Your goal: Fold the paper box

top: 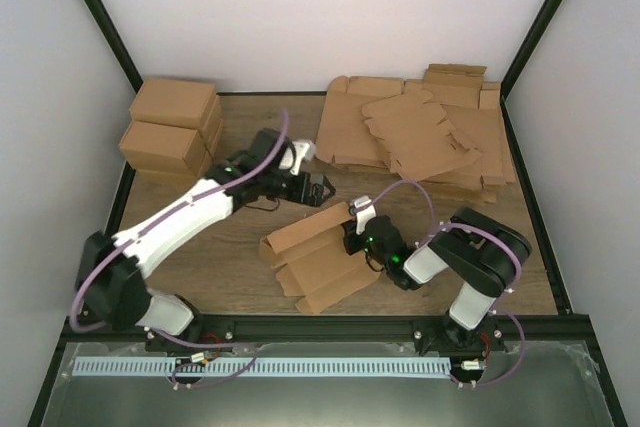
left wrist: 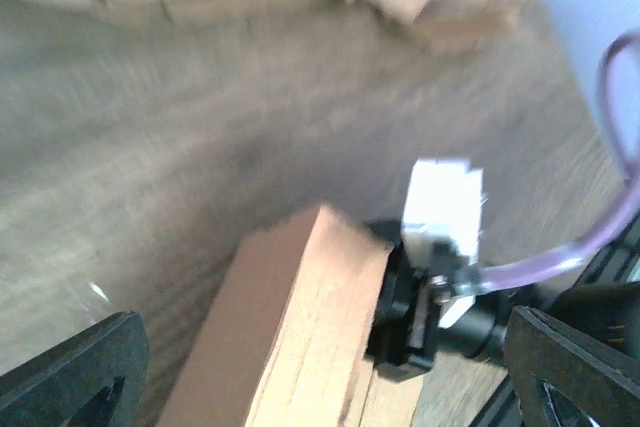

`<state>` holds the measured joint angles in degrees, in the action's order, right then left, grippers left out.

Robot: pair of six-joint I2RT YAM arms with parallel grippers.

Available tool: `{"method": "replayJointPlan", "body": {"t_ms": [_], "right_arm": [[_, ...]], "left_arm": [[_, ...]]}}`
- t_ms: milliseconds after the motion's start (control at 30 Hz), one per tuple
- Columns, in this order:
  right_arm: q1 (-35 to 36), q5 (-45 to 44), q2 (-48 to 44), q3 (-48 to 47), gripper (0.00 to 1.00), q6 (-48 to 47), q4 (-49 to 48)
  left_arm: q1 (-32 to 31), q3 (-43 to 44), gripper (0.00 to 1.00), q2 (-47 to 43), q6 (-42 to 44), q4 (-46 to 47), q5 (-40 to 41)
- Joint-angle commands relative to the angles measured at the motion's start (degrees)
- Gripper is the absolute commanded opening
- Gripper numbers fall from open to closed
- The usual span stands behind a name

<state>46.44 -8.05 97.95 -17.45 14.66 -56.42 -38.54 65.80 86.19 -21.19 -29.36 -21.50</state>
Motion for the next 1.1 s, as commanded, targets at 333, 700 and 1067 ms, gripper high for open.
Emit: {"method": "replayJointPlan", "body": {"t_ms": [333,700,1067], "right_arm": [[-1.6,-11.7,-13.5,-9.6,0.01,23.8,21.4],[-4.3,-7.0,-15.6,-12.6,0.01,32.2,24.6],[-4.3,-6.8,-17.7,-11.6,0.01,32.0,24.7]], "left_arm": [[0.7,4.5,1.0,-29.5,-10.4,-13.8,15.8],[0.7,-3.5,1.0,-42.3,-22.8,-17.5,14.3],[0.8,-22.7,0.95,-46.6,-26.8,-3.6,7.4]]}}
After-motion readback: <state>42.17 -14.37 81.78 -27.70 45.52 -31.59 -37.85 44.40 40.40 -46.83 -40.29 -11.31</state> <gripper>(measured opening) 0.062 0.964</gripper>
